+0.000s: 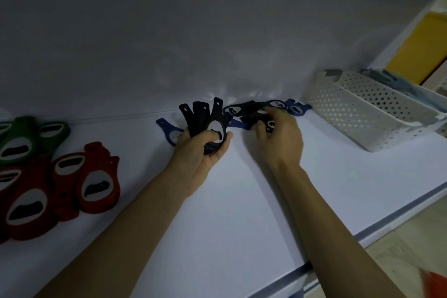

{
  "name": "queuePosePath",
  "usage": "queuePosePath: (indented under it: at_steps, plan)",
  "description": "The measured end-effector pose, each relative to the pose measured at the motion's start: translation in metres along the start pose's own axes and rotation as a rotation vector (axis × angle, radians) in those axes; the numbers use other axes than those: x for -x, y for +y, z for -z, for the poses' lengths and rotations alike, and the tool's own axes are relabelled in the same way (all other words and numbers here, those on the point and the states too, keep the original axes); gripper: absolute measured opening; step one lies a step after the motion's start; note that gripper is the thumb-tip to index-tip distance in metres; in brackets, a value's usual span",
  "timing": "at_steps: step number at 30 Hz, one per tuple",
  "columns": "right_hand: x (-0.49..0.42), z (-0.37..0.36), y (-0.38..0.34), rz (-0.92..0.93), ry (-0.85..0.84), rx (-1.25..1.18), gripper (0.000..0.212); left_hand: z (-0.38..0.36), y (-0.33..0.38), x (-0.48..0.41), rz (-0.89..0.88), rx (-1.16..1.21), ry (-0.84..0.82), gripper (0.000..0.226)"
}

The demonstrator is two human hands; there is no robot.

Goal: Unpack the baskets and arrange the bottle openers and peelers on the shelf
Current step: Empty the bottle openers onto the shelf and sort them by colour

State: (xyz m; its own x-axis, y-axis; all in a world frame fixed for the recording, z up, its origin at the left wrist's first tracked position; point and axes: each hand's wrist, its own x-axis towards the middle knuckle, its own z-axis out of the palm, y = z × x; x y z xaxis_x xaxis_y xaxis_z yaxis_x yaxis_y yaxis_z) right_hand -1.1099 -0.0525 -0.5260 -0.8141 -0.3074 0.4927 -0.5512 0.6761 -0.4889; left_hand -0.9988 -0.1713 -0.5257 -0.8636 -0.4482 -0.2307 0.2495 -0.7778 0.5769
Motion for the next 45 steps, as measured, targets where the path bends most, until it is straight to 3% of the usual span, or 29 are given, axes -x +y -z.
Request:
queuePosePath:
  at_steps: [3, 9, 14, 17, 20, 22, 24, 27, 29, 31, 34, 38, 43, 45]
  plan:
    - [-0.006, -0.003, 0.014, -0.088, -0.163, 0.227, 0.027, 0.002, 0.0, 0.001, 0.007, -0.025, 0.001, 0.032]
    - [-0.003, -0.004, 0.006, 0.126, -0.071, 0.429, 0.026, 0.002, 0.004, -0.001, 0.052, 0.024, -0.032, 0.023]
    - [0.007, 0.003, -0.01, 0.228, 0.25, -0.028, 0.016, 0.003, 0.003, -0.004, 0.08, 0.004, 0.0, 0.022]
    - [0.019, 0.003, -0.025, 0.349, 0.167, -0.31, 0.014, 0.001, 0.002, -0.003, 0.074, -0.013, -0.022, 0.03]
    - [0.03, -0.002, -0.042, 0.506, -0.1, -0.391, 0.02, 0.002, 0.008, -0.001, 0.079, -0.023, -0.087, 0.036]
    - [0.03, -0.004, -0.047, 0.397, -0.178, -0.544, 0.027, 0.005, 0.009, -0.002, 0.095, -0.024, -0.072, 0.034]
    - [0.027, -0.002, -0.042, 0.2, -0.119, -0.647, 0.026, 0.004, 0.007, -0.001, 0.105, -0.03, -0.047, 0.034]
    - [0.013, -0.001, -0.016, 0.068, 0.058, -0.267, 0.022, 0.001, 0.004, 0.0, 0.107, -0.006, -0.006, 0.024]
    - [0.004, -0.003, 0.0, -0.014, -0.033, 0.049, 0.031, 0.001, 0.005, 0.0, 0.111, 0.028, 0.008, 0.018]
    - [0.0, -0.006, 0.008, -0.087, -0.174, 0.202, 0.031, 0.002, 0.005, 0.0, 0.106, 0.009, 0.006, 0.024]
    - [0.002, -0.005, 0.002, -0.006, -0.153, 0.251, 0.022, 0.002, 0.003, 0.0, 0.092, -0.023, -0.008, 0.034]
    - [0.009, -0.002, -0.015, 0.277, -0.101, 0.408, 0.022, 0.001, 0.004, -0.001, 0.092, 0.003, 0.012, 0.034]
    - [0.016, 0.004, -0.025, 0.272, 0.188, -0.09, 0.012, 0.001, 0.005, -0.001, 0.118, 0.006, 0.012, 0.028]
    - [0.024, 0.004, -0.033, 0.342, 0.132, -0.313, 0.016, 0.002, 0.005, -0.002, 0.108, -0.045, -0.048, 0.034]
